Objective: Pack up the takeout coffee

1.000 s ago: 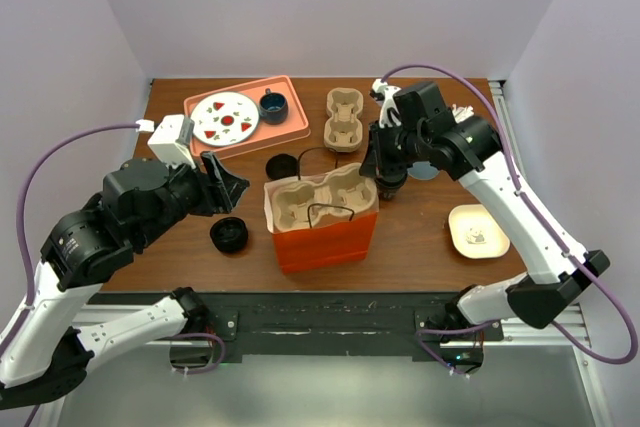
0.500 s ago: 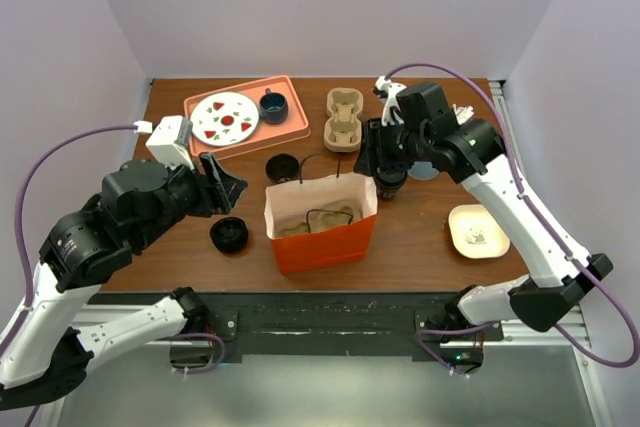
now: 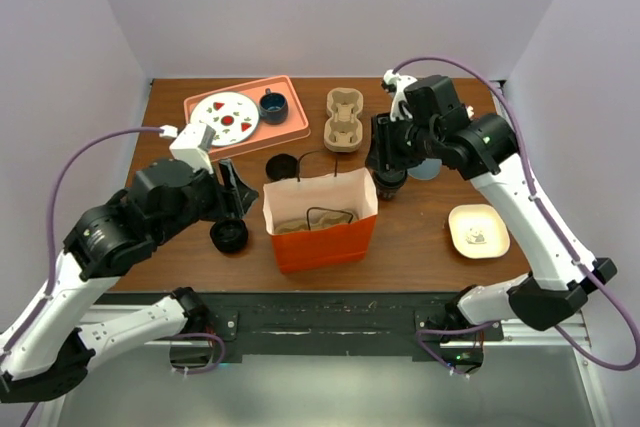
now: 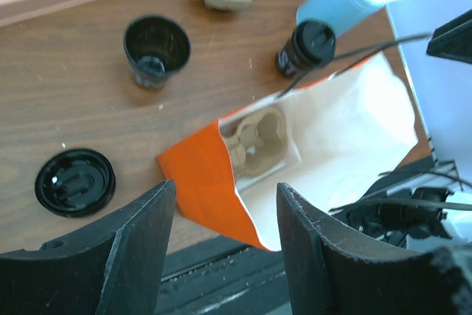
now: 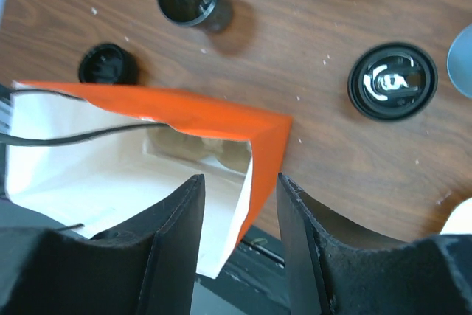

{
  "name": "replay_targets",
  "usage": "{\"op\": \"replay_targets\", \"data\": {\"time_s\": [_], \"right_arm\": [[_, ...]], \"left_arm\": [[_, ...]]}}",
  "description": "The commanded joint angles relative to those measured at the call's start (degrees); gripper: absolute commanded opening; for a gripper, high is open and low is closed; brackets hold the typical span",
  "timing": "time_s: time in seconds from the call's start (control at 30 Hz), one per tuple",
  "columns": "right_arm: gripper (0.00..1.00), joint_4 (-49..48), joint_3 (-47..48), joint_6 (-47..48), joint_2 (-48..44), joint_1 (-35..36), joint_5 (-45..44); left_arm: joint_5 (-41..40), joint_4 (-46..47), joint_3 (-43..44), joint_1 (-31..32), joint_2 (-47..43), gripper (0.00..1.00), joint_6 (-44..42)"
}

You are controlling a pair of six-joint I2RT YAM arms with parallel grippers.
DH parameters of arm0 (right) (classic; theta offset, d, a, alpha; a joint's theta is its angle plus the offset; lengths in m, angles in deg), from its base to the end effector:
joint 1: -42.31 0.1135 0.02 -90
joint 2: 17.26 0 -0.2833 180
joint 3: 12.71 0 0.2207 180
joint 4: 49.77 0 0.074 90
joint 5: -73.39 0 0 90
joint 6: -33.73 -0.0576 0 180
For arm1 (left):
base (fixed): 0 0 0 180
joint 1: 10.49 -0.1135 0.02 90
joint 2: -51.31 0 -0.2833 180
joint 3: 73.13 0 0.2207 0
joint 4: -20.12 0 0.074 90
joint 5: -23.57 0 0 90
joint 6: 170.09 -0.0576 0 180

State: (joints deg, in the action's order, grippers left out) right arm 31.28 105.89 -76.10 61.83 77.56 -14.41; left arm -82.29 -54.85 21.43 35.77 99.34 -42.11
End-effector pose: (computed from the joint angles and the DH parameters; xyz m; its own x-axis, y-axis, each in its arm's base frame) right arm 0.1907 0.1375 0.4449 -0.7130 -0.0888 -0.6955 -0.3809 0.8819 0.2779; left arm 0.0779 -0.0586 0.4227 -0.5850 -0.2449 -0.7732 0.2142 0.8728 -0.4385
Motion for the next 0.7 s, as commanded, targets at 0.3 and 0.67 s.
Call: {"op": "replay_targets", "data": {"time_s": [0.3, 0.67], "right_arm": [[0.36, -1.5, -12.5, 0.2, -2.9, 0.0, 1.5], [0.32, -3.7, -7.5, -7.3, -5.1, 0.0, 7.9]], "left_arm": [[9.3, 4.4, -9.1, 0.1, 6.4, 0.5, 6.1], [5.3, -0.2, -3.8, 0.1, 9.8, 0.0, 3.5]]}}
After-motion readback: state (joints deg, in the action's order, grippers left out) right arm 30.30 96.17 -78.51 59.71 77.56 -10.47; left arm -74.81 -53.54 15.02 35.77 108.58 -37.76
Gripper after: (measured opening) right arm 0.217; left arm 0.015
